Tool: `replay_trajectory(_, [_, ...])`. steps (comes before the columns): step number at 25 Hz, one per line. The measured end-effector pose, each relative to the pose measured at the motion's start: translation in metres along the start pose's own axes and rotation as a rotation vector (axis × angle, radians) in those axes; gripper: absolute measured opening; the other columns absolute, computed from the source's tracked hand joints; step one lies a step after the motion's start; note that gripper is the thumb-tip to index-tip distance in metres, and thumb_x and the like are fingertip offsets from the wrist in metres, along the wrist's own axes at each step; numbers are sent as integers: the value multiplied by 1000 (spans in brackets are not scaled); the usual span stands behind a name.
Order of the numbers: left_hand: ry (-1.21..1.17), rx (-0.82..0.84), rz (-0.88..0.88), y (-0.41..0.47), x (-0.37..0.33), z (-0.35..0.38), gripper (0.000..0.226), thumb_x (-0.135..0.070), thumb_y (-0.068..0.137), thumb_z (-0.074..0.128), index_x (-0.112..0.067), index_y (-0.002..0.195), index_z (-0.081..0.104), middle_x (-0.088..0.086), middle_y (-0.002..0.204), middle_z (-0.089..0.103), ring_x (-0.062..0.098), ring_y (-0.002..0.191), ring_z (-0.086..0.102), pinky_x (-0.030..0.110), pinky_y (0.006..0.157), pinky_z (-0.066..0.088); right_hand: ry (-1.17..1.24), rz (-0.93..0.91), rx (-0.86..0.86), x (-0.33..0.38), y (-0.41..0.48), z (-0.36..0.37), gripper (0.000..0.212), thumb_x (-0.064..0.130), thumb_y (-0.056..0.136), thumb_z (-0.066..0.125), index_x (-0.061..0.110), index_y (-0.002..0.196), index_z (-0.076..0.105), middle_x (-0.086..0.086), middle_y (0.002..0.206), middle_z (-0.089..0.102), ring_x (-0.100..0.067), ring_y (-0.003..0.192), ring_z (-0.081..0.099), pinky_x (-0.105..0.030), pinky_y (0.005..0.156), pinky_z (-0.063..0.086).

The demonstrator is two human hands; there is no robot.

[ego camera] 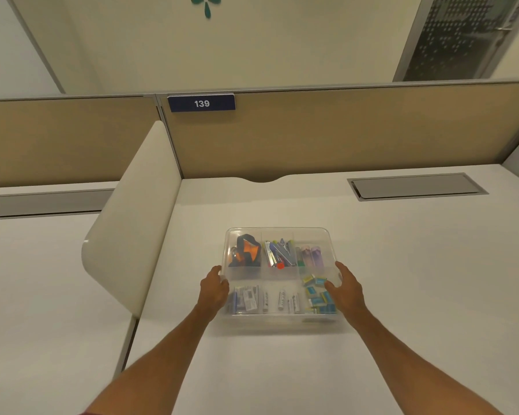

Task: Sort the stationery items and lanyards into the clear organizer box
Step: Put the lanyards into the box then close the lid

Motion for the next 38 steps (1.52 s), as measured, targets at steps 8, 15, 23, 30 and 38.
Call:
replay_trajectory(8, [-112, -14, -119, -15, 26, 4, 34, -27, 102, 39, -2, 121, 51, 16, 117, 61, 32, 109, 61, 38, 91, 51, 182, 218, -59, -34, -12, 1, 32, 25, 99, 45, 1, 117, 57, -12, 103, 62, -23, 89, 57, -31, 75, 44])
replay_trajectory(15, [-129, -49, -78, -31, 41, 22, 38, -34, 103, 29, -3, 109, 51, 10, 99, 58, 23, 92, 59, 31, 79, 50, 368, 242, 0, -48, -16, 10, 31, 33, 103, 34, 14, 90, 55, 5, 79, 55, -9, 74, 53, -24, 66, 43])
replay_trajectory(23, [-146, -46, -81, -31, 38, 23, 39, -27, 103, 31, -5, 134, 38, 17, 127, 55, 34, 118, 56, 41, 100, 50, 286, 141, -7, -48, -16, 12, 31, 34, 103, 33, 11, 95, 52, 9, 77, 53, -2, 69, 52, -17, 57, 39])
replay_trajectory(30, [-194, 6, 89, -31, 28, 22, 55, -19, 102, 36, -19, 151, 13, 8, 146, 43, 28, 125, 54, 47, 102, 48, 167, 105, -57, -48, -15, 13, 34, 30, 104, 32, 3, 106, 52, -8, 95, 60, -11, 74, 58, -13, 55, 38])
replay_trajectory(38, [111, 31, 105, 18, 7, -2, 75, -37, 86, 66, -21, 146, 23, 9, 149, 37, 30, 137, 37, 50, 112, 34, -96, 88, -153, -11, 18, -9, 56, 40, 93, 55, 3, 134, 43, -21, 137, 48, -36, 127, 46, -47, 104, 41])
Point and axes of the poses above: each hand's wrist, its own y-axis towards the middle knuckle, its own z-axis out of the palm, x = y × z, the point moved 6 cm from there along y, towards the middle knuckle
